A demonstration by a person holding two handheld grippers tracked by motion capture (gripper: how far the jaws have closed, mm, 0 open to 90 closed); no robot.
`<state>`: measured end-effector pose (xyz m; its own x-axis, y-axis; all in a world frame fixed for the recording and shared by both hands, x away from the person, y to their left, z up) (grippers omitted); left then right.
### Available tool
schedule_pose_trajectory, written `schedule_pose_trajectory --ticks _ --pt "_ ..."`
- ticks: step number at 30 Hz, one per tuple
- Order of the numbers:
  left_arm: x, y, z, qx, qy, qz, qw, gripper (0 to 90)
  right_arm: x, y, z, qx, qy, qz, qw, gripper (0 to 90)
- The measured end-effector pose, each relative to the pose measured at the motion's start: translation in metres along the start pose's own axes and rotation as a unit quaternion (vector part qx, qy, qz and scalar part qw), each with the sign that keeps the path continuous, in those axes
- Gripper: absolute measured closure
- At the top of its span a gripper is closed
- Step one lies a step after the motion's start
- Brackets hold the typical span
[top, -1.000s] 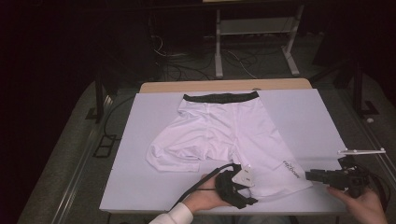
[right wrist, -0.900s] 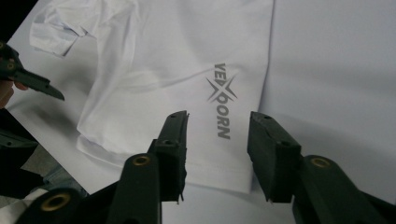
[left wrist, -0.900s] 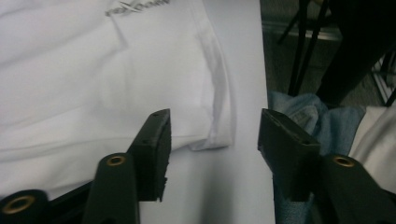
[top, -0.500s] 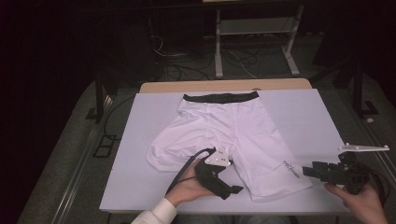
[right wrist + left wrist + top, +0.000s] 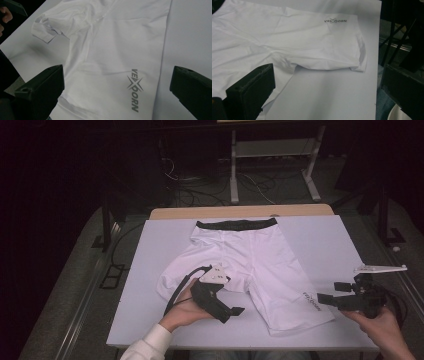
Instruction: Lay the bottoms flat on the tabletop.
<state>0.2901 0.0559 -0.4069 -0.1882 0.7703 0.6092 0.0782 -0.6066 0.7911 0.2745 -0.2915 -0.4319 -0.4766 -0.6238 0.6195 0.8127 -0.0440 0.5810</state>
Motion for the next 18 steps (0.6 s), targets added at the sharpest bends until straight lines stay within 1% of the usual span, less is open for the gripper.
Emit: schedule_pose_trajectory --ticks 3,4,5,8,9,13,14,16,18 --pt "0.006 0.0 0.004 0.001 0.005 -0.002 1.0 0.0 -0.002 0.003 0.003 0.004 0.003 -0.002 1.0 0.0" --pt "0.011 0.0 0.007 0.003 0.011 -0.002 0.9999 0.0 -0.004 0.007 0.006 0.01 0.002 -0.001 1.0 0.0" --pt "0.011 0.0 0.007 0.003 0.011 -0.002 0.9999 0.0 -0.004 0.007 0.006 0.01 0.002 -0.001 1.0 0.0" --pt "0.02 -0.002 0.013 0.006 0.02 -0.003 0.9998 0.0 -0.007 0.013 0.012 0.018 0.005 0.0 0.9998 0.0" --pt "0.024 -0.004 0.016 0.007 0.027 0.0 0.9996 0.0 -0.01 0.017 0.016 0.023 0.006 0.0 0.9997 0.0" --pt "0.033 -0.009 0.021 0.012 0.037 -0.002 0.9992 0.0 -0.016 0.024 0.024 0.034 0.011 0.0 0.9994 0.0" --pt "0.033 -0.009 0.021 0.012 0.037 -0.002 0.9992 0.0 -0.018 0.025 0.026 0.038 0.011 0.002 0.9992 0.0" --pt "0.038 -0.012 0.024 0.015 0.042 -0.004 0.999 0.0 -0.02 0.026 0.029 0.04 0.013 0.003 0.9991 0.0" --pt "0.046 -0.016 0.028 0.02 0.051 -0.002 0.9985 0.0 -0.025 0.03 0.035 0.048 0.014 0.007 0.9987 0.0"
Point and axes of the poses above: each handheld gripper's, and its own axes: x roughly backward along the jaws, y roughly out of its top, z roughly to its left, the point moved 5 cm from there along -x, roughly forward along the jaws, and after that the axes turned 11 degrees about -x, right-handed, at the moved point
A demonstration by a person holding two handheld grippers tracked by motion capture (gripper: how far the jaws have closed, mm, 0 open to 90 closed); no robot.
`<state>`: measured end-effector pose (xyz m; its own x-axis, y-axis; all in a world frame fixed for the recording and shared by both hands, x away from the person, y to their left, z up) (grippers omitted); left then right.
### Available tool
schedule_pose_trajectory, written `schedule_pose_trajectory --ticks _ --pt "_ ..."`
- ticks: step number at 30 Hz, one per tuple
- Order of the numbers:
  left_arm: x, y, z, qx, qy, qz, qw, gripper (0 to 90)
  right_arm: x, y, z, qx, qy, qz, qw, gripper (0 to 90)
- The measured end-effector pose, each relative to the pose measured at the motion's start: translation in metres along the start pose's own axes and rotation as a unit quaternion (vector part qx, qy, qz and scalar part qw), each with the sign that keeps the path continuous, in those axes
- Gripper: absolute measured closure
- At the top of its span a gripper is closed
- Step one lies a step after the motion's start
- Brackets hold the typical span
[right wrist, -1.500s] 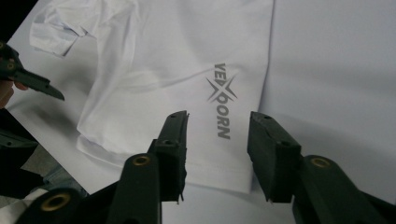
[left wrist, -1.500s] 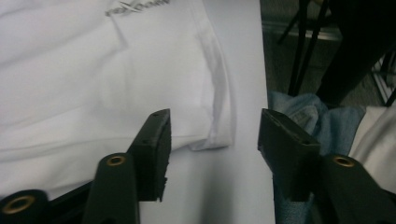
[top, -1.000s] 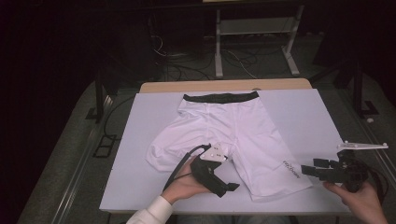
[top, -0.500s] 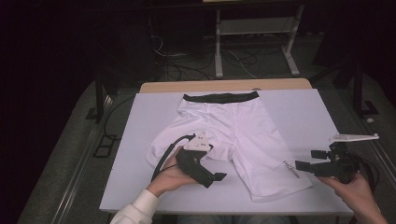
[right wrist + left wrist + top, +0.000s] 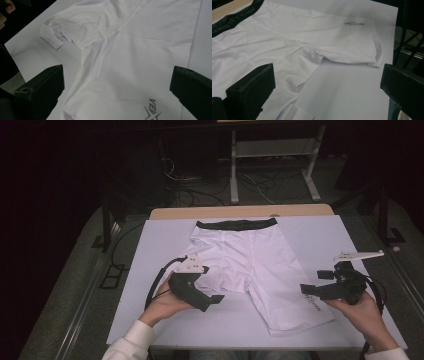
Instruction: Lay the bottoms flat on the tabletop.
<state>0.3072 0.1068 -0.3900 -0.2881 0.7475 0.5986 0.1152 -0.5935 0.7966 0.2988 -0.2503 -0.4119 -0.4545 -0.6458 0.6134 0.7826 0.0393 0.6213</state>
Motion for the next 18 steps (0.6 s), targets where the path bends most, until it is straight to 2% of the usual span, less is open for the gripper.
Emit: schedule_pose_trajectory --ticks 8,18 --pt "0.017 -0.012 0.012 0.016 0.021 -0.001 0.9996 0.0 -0.014 0.011 0.015 0.015 0.009 0.004 0.9998 0.0" --pt "0.041 -0.03 0.027 0.038 0.049 0.0 0.9981 0.0 -0.045 0.027 0.041 0.039 0.029 0.014 0.9987 0.0"
Point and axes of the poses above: each handheld gripper's, and its own axes: x roughly backward along the jaws, y roughly out of its top, z roughly to its left, the point moved 5 cm from there along -x, roughly forward along the jaws, and after that the axes turned 11 degrees about -x, right-handed, at the moved point
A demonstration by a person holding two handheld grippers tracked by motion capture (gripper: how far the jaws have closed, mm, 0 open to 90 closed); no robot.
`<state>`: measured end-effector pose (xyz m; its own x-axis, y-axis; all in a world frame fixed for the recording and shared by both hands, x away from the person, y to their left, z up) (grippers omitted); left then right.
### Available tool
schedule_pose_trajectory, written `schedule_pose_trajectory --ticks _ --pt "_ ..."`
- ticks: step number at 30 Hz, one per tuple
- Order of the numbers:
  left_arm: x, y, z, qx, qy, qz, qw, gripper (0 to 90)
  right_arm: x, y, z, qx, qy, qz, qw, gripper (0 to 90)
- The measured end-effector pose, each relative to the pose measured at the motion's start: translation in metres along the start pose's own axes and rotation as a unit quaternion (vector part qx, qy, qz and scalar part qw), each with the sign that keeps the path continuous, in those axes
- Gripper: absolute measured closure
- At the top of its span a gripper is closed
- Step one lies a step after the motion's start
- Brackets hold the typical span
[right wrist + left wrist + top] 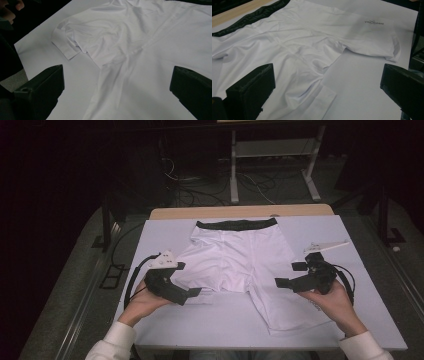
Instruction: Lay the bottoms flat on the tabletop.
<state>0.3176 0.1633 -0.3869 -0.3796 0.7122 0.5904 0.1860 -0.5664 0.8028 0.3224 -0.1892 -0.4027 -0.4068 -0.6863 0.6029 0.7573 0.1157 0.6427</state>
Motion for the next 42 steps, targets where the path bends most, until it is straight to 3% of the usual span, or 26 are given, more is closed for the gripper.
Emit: schedule_pose_trajectory --ticks 12,21,33,42 --pt "0.008 -0.018 0.008 0.02 0.011 0.0 0.9997 0.0 -0.033 0.01 0.023 0.019 0.022 0.017 0.9994 0.0" --pt "0.015 -0.046 0.019 0.05 0.027 0.01 0.9984 0.0 -0.071 0.003 0.048 0.038 0.047 0.045 0.9972 0.0" --pt "0.03 -0.083 0.037 0.093 0.053 0.031 0.9938 0.0 -0.107 -0.005 0.073 0.056 0.075 0.074 0.9928 3.6" --pt "0.033 -0.107 0.049 0.127 0.061 0.039 0.9892 0.0 -0.133 -0.011 0.093 0.078 0.098 0.101 0.987 10.0"
Point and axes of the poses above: each handheld gripper's, and its own axes: x roughly backward along the jaws, y roughly out of its top, z roughly to its left, the point moved 5 cm from there along -x, roughly forward along the jaws, and after that the axes turned 11 degrees about -x, right-handed, at the moved point
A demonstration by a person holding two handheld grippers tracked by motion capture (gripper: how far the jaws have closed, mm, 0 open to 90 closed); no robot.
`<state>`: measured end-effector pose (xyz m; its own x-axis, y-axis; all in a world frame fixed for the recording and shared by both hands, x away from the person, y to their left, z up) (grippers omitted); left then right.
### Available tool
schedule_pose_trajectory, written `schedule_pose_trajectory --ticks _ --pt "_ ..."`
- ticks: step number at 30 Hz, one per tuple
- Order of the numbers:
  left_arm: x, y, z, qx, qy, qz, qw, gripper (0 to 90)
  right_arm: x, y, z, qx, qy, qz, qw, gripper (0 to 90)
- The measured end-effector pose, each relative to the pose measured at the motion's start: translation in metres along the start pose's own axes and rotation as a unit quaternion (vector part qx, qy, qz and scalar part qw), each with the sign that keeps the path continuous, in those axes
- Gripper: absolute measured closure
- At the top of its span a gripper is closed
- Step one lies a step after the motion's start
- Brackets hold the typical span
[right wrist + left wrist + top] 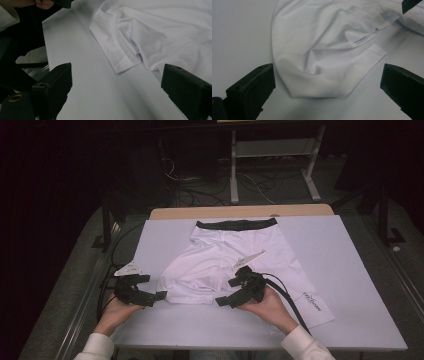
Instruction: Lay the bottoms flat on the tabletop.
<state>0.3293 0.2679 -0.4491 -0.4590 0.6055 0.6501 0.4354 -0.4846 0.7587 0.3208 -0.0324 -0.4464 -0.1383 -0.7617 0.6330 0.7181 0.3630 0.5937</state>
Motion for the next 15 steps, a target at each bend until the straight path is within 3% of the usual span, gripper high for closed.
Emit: schedule_pose_trajectory --ticks 6,15 --pt "-0.002 -0.012 0.011 0.024 0.003 0.009 0.9997 0.3 -0.02 0.002 0.007 0.009 0.012 0.018 0.9997 13.9" --pt "-0.013 -0.019 0.02 0.048 -0.013 0.017 0.9986 7.4 -0.046 0.003 0.012 0.019 0.019 0.045 0.9986 17.8"
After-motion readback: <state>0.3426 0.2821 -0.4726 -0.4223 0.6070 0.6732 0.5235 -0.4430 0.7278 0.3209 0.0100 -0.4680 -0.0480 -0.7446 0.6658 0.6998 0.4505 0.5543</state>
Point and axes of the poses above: each handheld gripper's, and its own axes: x roughly backward along the jaws, y roughly out of its top, z roughly to its left, the point moved 5 cm from there along -x, roughly forward along the jaws, and after that the axes turned 11 degrees about -x, right-handed, at the moved point
